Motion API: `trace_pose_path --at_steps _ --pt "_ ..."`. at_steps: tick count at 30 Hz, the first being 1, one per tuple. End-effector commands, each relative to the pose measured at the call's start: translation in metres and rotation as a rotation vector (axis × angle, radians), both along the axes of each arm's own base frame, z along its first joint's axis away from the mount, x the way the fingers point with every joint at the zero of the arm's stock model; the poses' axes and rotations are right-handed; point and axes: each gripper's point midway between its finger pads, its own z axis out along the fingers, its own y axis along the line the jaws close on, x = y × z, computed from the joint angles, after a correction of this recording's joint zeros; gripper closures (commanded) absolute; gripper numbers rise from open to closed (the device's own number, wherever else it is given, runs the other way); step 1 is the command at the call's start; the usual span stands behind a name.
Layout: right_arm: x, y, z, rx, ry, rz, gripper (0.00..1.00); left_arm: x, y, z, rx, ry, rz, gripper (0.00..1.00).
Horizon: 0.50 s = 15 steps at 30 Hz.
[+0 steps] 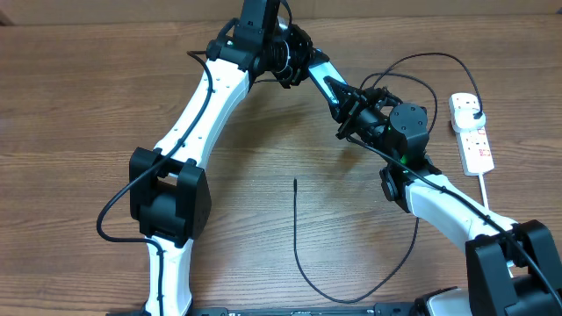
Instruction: Plug charger to phone and switch on socket
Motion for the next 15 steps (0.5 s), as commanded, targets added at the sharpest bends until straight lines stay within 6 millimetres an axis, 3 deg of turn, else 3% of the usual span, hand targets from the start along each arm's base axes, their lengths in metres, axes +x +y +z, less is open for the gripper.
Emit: trace_pose_path --at_steps 1,15 --pt "0.001 0.0017 0.0181 0.122 0.038 -0.002 0.96 -0.0065 -0.0053 -0.0119 -0.001 0.054 -0.01 0.89" --pt "0.0011 0.0017 0.0181 0.122 0.038 -0.002 0.92 -0.0071 -0.0065 -0.0119 0.01 0.023 -0.033 0.95"
